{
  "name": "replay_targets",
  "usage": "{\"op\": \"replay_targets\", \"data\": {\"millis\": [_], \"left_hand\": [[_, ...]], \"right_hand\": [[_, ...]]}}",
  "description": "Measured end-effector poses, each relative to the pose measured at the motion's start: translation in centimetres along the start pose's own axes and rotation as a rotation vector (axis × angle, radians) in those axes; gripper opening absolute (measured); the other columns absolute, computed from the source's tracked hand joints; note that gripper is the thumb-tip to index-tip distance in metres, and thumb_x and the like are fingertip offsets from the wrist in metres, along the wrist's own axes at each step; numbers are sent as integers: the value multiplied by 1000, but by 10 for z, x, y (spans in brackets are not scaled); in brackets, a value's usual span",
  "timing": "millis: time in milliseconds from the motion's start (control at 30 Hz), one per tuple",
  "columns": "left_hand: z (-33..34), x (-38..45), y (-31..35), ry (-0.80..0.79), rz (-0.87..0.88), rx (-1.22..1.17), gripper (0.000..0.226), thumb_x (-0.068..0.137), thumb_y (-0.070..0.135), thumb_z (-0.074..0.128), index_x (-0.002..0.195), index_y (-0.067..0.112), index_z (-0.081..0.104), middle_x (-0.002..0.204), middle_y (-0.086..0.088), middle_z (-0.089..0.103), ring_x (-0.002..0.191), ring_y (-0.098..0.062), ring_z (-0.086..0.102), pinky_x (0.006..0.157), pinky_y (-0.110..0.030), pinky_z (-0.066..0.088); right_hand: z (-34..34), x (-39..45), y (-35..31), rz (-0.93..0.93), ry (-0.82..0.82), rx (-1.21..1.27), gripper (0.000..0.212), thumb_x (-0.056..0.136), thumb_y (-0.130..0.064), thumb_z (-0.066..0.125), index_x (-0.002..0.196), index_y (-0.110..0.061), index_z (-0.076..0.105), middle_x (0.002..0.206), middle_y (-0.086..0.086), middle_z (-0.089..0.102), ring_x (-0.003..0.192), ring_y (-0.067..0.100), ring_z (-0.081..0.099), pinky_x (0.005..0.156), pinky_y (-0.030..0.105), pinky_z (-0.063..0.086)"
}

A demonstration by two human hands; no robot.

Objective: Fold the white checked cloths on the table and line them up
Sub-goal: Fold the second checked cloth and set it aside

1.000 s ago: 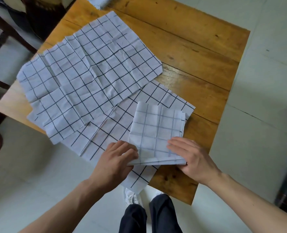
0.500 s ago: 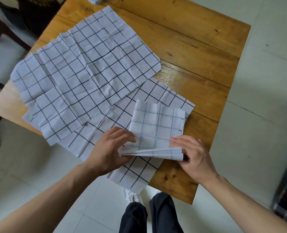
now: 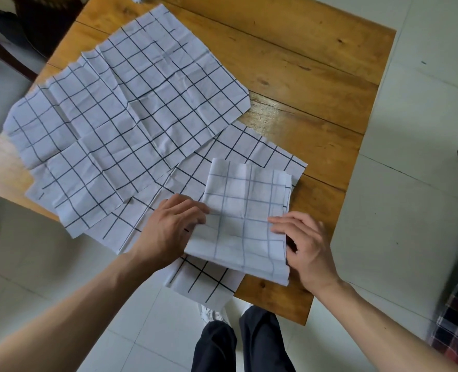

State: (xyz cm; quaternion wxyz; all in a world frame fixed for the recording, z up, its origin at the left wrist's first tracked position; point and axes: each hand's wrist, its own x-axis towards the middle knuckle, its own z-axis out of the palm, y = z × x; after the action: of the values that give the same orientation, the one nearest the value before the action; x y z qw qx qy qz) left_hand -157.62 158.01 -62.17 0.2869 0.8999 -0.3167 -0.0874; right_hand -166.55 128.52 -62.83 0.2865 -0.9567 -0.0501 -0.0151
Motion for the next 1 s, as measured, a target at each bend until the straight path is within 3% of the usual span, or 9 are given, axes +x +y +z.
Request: {"op": "replay_targets", "data": {"millis": [67, 167, 333, 467, 600, 700, 867, 1000], "left_hand": [[-1, 2, -1, 6, -29, -47, 22, 82, 9, 78, 97, 19, 65, 108, 9, 70, 98, -20, 59, 75, -41, 52], [-2, 7, 3, 43, -137, -110, 15, 92, 32, 64, 103, 22, 67, 93, 12, 63, 90, -12, 54, 67, -41, 53], [-3, 16, 11, 42, -327, -94, 17, 93, 34, 62, 98, 17, 64, 90, 4, 55, 80, -15, 53, 66, -43, 54], [-3, 22, 19, 47, -411, -106, 22, 93, 40, 62, 103, 20, 60, 92, 3, 59, 81, -13, 54, 68, -38, 52], [-2, 28, 24, 35, -458, -118, 53, 83, 32, 78, 127, 19, 51, 87, 15, 64, 76, 2, 49, 71, -27, 39], [-3, 32, 26, 25, -522, -164, 67, 86, 30, 76, 140, 21, 37, 84, 14, 66, 79, -1, 56, 75, -27, 44], [-1, 42, 30, 48, -599, -186, 51, 93, 27, 67, 133, 23, 36, 75, 6, 66, 72, -9, 59, 62, -23, 43], [5, 48, 32, 94, -596, -109, 37, 94, 26, 63, 122, 20, 39, 69, 2, 63, 66, -16, 57, 56, -26, 39]], "right_hand": [[1, 0, -1, 56, 34, 38, 32, 69, 0, 82, 95, -15, 71, 110, -9, 70, 108, 12, 56, 81, 33, 43], [2, -1, -1, 209, 105, 81, 20, 80, -9, 79, 98, -12, 72, 103, 1, 66, 97, 14, 53, 77, 40, 51], [-3, 4, -2, 271, 139, 115, 14, 83, -16, 77, 86, -11, 64, 88, -2, 61, 82, 19, 57, 71, 29, 49], [-4, 9, -3, 373, 127, 157, 12, 86, -19, 75, 88, -18, 63, 89, -3, 60, 85, 21, 58, 67, 21, 45], [-3, 12, -8, 426, 121, 187, 13, 88, -20, 73, 87, -23, 60, 88, -4, 60, 86, 20, 57, 66, 18, 44], [-5, 13, -10, 453, 123, 197, 15, 88, -21, 72, 87, -25, 58, 87, -7, 60, 87, 18, 58, 67, 20, 47], [-9, 18, -15, 503, 114, 221, 26, 87, -23, 73, 101, -23, 51, 87, -18, 61, 93, 18, 60, 75, 30, 51], [-13, 22, -18, 524, 76, 200, 34, 87, -24, 72, 109, -27, 46, 79, -15, 64, 89, 16, 61, 81, 41, 52]]}}
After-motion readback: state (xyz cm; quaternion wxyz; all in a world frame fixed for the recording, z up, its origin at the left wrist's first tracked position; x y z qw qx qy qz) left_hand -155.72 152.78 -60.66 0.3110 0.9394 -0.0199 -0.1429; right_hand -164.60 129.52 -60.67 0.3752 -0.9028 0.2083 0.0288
